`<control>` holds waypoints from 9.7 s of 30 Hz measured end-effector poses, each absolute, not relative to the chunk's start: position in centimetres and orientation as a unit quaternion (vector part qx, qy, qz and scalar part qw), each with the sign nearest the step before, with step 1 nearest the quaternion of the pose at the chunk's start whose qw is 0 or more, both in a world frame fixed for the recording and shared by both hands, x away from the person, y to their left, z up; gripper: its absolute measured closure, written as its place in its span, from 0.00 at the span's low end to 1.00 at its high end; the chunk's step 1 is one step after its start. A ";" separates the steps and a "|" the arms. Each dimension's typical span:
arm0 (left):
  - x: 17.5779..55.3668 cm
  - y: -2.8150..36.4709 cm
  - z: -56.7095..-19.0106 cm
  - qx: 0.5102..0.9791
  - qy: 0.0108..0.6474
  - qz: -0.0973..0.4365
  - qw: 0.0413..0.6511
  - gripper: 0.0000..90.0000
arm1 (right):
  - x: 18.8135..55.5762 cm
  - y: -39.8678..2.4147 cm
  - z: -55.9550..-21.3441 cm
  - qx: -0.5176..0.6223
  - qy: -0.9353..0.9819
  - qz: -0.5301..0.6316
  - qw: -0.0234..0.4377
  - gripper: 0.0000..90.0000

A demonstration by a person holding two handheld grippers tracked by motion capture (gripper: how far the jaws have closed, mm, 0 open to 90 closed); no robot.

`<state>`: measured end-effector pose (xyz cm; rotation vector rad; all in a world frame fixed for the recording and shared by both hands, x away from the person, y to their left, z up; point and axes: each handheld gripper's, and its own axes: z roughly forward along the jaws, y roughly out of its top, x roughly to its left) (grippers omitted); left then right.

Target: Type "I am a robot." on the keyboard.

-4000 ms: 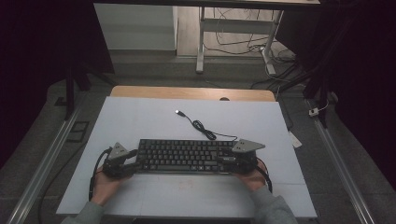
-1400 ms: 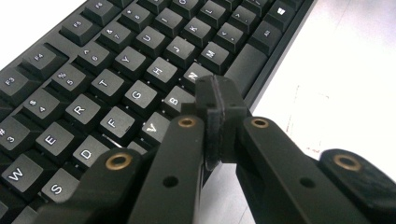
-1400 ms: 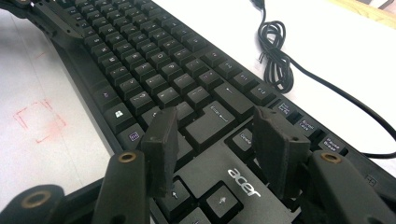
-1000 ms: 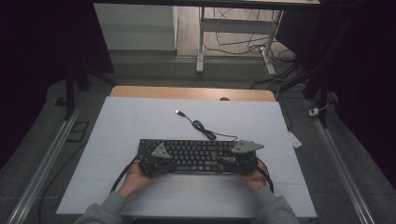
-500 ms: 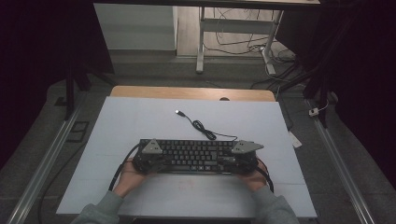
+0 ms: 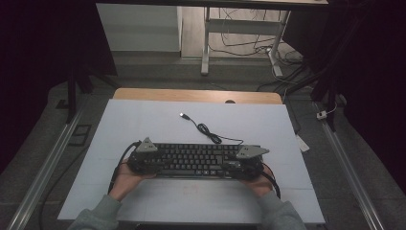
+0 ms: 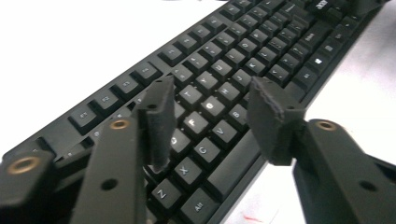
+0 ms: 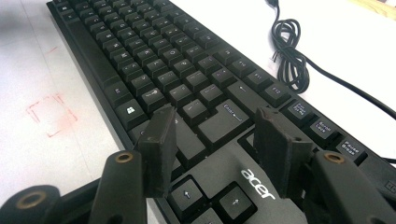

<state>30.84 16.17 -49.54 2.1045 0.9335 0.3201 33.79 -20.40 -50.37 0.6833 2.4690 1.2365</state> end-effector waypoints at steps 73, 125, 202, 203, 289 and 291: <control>32.4 18.5 -51.8 0.850 0.416 0.129 0.298 0.99 | 34.0 -20.6 -50.4 0.245 0.859 0.421 0.159 0.55; 31.8 19.0 -49.8 0.800 0.433 0.135 0.393 0.43 | 33.9 -18.5 -48.9 0.253 0.838 0.468 0.124 0.57; 32.1 18.3 -50.2 0.812 0.424 0.131 0.380 0.41 | 35.0 -8.4 -51.8 0.180 0.896 0.400 0.069 1.00; 32.1 18.3 -50.2 0.812 0.424 0.131 0.380 0.41 | 35.0 -8.3 -51.8 0.180 0.896 0.400 0.069 1.00; 30.3 14.8 -49.8 0.856 0.325 0.077 0.395 0.98 | 33.2 -21.4 -50.2 0.269 0.848 0.431 0.149 0.62; 30.3 14.6 -49.9 0.859 0.323 0.078 0.391 0.99 | 33.2 -21.4 -50.3 0.270 0.848 0.432 0.148 0.62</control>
